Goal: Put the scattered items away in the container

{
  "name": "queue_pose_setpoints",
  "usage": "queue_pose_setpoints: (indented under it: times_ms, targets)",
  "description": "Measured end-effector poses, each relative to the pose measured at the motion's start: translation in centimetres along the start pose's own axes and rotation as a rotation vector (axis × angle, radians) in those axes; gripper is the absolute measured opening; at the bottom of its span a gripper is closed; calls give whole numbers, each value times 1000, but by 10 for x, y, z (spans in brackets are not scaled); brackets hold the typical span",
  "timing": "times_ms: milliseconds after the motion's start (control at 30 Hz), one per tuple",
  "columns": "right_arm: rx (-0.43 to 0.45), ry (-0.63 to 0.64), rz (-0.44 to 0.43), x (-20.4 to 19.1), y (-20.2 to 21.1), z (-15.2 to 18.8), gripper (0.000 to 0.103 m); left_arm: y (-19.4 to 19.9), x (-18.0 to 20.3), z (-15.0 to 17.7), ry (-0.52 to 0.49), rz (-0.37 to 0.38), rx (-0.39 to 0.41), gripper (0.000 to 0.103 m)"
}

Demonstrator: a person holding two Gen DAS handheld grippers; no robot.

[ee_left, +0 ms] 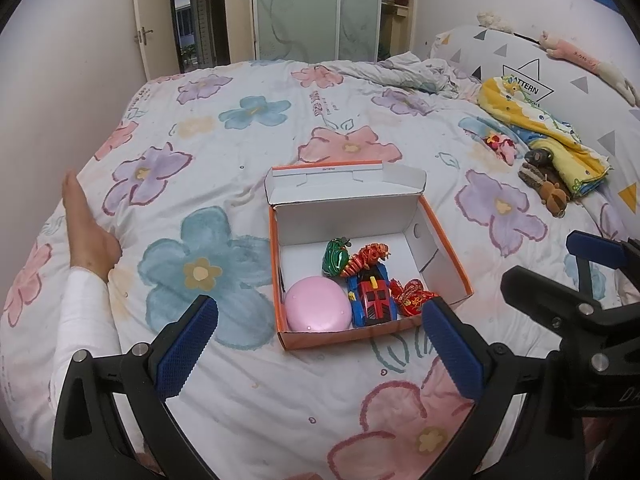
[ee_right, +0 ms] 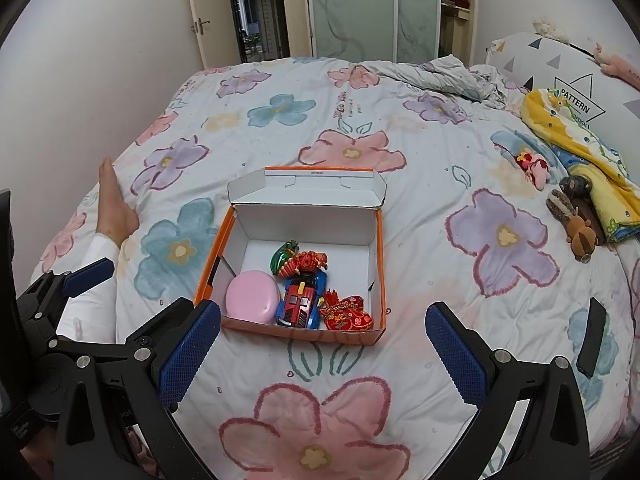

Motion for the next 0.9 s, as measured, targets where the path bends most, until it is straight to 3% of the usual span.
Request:
queue_pose_setpoints:
  times_ms: [900]
  targets:
    - [-5, 7, -3, -3, -7, -2, 103, -2, 0, 1, 5, 10, -3, 103]
Point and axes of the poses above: each gripper's, at about its wrist camera, not at the fingertips, and y roughly against the way its jaws point, x to its right, z to its underside, the point moved 2 cm from there along -y, roughly the way its jaws point, and after that the axes turned 15 degrees about y, right-handed, at the moved point
